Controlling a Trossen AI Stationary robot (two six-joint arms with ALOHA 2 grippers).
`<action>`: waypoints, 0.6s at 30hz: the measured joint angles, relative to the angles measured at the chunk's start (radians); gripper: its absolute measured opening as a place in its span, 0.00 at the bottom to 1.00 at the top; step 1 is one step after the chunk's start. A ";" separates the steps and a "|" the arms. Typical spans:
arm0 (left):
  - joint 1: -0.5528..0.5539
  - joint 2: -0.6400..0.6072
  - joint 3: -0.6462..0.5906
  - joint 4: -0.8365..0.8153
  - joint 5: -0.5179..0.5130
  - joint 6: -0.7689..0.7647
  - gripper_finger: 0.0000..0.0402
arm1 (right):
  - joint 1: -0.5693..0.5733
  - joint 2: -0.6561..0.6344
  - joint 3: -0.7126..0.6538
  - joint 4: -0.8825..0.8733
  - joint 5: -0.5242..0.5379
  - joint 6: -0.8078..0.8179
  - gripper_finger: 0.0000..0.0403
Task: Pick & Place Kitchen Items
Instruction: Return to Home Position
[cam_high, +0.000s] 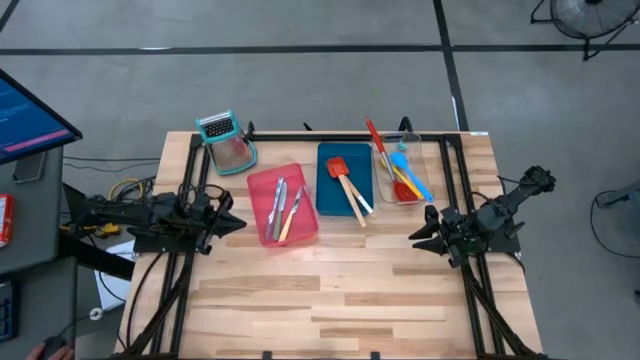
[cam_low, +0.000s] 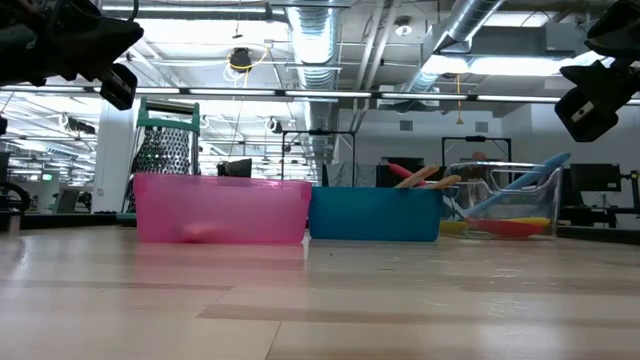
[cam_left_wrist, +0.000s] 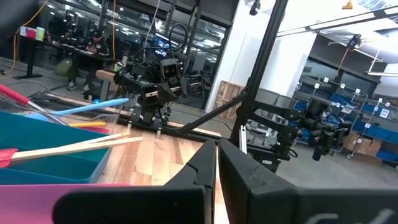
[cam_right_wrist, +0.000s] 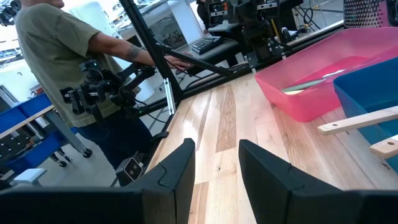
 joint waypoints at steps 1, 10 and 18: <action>0.000 0.000 0.000 0.000 0.000 0.000 0.01 | 0.000 0.000 0.000 0.000 0.000 0.000 0.31; 0.000 0.000 0.000 0.007 0.000 0.000 0.01 | 0.000 0.000 0.000 0.000 0.000 0.000 0.31; 0.000 0.000 0.000 0.007 0.000 0.000 0.01 | 0.000 0.000 0.000 0.000 0.000 0.000 0.31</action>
